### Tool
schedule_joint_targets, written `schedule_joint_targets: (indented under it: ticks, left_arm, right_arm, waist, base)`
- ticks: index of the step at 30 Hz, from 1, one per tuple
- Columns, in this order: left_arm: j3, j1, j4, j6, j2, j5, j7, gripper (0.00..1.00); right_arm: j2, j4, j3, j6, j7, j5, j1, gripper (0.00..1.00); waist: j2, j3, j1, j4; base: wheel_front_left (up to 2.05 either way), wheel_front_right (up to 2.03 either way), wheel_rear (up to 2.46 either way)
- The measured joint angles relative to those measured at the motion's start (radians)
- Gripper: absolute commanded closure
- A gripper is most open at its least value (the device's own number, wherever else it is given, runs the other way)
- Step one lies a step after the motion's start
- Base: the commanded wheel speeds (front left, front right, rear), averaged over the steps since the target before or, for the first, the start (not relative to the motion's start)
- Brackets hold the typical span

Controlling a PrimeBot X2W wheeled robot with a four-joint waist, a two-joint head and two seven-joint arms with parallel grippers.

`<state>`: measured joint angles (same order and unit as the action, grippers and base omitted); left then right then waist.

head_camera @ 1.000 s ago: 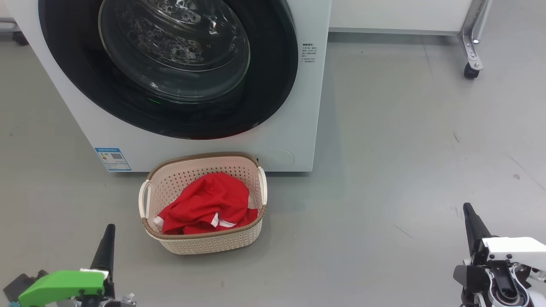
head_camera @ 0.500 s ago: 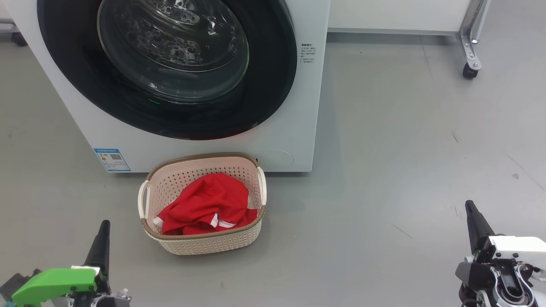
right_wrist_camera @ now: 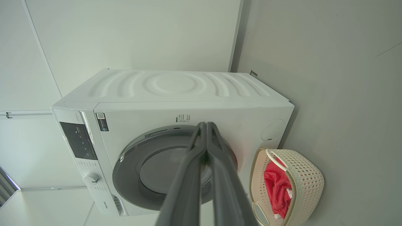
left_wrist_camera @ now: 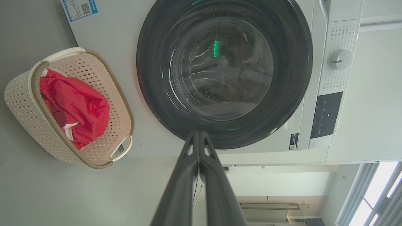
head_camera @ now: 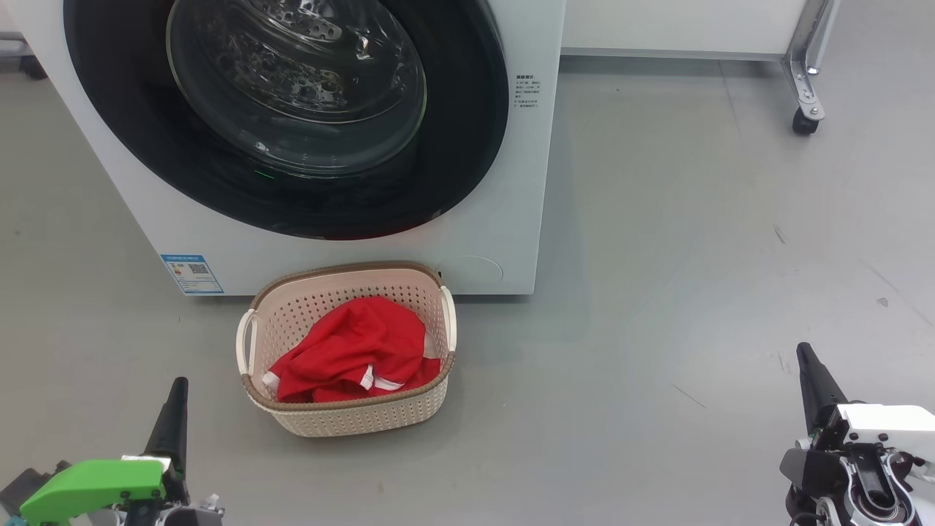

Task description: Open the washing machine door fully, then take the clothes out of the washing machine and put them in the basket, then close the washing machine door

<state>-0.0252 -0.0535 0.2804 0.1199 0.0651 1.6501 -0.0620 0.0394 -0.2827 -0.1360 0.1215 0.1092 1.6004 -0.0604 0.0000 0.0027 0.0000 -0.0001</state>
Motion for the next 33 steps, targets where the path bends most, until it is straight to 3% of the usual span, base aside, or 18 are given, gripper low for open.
schedule_joint_targets:
  ticks: [33]
  left_arm:
    - [-0.002, -0.002, 0.000, 0.000, 0.000, 0.000, -0.007, 1.00]
  right_arm:
    - [0.000, 0.002, 0.000, 0.000, 0.000, 0.001, 0.000, 1.00]
  waist:
    - [0.0000, 0.000, 0.0000, 0.000]
  base:
    - [0.00, 0.00, 0.00]
